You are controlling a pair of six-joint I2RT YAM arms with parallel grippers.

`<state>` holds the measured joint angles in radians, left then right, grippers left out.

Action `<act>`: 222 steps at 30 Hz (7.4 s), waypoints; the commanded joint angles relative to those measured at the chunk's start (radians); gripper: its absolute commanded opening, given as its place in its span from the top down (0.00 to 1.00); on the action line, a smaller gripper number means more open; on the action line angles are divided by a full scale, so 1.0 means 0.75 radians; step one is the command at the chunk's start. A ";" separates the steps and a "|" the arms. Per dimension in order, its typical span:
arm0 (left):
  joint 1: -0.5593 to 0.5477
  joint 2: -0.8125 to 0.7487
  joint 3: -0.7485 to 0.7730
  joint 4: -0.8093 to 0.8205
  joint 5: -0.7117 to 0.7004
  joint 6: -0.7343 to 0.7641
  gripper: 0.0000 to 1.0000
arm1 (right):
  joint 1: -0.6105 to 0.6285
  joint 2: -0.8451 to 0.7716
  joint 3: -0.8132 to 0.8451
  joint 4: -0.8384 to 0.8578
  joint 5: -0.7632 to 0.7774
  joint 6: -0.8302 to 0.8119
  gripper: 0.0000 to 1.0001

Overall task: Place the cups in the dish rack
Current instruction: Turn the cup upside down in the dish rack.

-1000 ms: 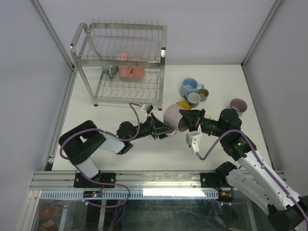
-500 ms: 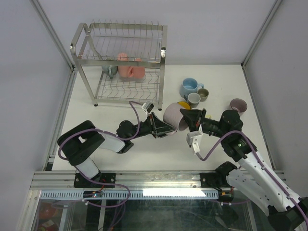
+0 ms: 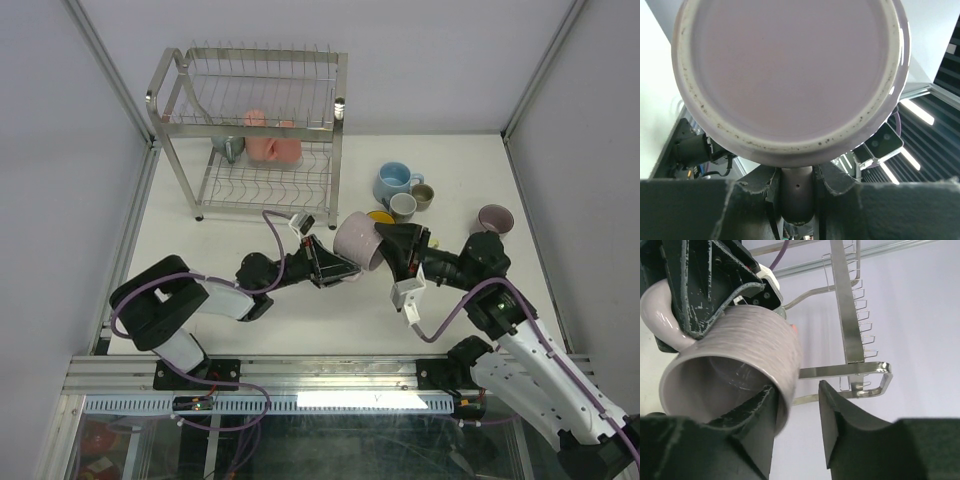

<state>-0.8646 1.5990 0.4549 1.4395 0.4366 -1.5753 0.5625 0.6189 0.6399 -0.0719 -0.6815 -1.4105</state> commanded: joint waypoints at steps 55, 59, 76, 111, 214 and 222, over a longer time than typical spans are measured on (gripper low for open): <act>0.437 -0.285 -0.415 0.327 0.152 0.512 1.00 | -0.200 0.790 1.019 -1.364 0.023 0.809 0.11; 0.449 -0.372 -0.403 0.174 0.154 0.608 1.00 | -0.202 0.696 0.783 -1.105 -0.087 0.902 0.10; 0.453 -1.041 -0.229 -1.061 -0.197 1.303 1.00 | -0.230 0.682 0.542 -0.955 -0.360 0.794 0.11; 0.693 -0.102 0.339 -0.638 -0.210 1.546 1.00 | -0.237 0.580 0.452 -0.903 -0.236 0.809 0.13; 0.574 0.721 1.372 -1.204 -0.588 1.977 0.90 | -0.202 0.582 0.423 -0.884 -0.225 0.789 0.13; 0.566 0.697 1.351 -1.208 -0.610 1.984 0.89 | -0.201 0.580 0.421 -0.884 -0.223 0.788 0.14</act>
<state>-0.4267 2.2139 1.4261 0.4541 0.0002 -0.1154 0.4049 1.0794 0.9531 -0.7670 -0.8440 -0.8135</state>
